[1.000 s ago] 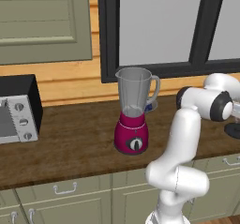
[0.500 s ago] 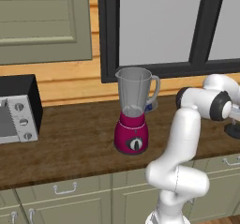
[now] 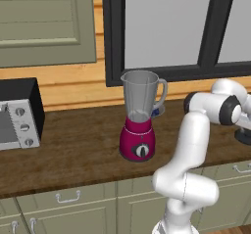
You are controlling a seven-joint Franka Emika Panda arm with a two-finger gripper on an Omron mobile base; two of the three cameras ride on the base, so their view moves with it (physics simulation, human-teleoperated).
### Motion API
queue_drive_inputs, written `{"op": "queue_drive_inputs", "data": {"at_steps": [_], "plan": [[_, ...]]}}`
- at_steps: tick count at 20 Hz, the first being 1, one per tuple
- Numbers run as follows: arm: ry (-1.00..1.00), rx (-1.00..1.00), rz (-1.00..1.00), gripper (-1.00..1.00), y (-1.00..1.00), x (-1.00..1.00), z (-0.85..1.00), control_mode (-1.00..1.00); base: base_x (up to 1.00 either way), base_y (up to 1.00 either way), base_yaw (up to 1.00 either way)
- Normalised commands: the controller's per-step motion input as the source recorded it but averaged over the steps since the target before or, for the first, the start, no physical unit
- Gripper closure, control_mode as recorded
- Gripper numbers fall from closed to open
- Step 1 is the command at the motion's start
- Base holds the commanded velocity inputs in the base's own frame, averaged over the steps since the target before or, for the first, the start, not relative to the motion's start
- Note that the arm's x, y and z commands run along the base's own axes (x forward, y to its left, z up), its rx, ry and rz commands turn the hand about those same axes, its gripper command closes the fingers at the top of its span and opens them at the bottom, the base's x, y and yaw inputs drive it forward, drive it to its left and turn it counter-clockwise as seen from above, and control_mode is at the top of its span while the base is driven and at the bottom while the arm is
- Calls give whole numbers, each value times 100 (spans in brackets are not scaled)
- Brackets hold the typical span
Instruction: Close the lid blender by securely placing the lid on top.
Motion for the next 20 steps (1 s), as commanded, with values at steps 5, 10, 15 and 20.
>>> {"op": "queue_drive_inputs", "data": {"at_steps": [5, 10, 15, 20], "plan": [[-1, 0, 5, -100, -40, 17, -5, -100, 0, 0, 0], [-1, 0, 1, -100, -19, 15, 0, -100, 0, 0, 0], [0, 0, 0, -100, 0, 4, -1, -100, 0, 0, 0], [0, 0, 0, -100, 0, 0, -9, -100, 0, 0, 0]]}}
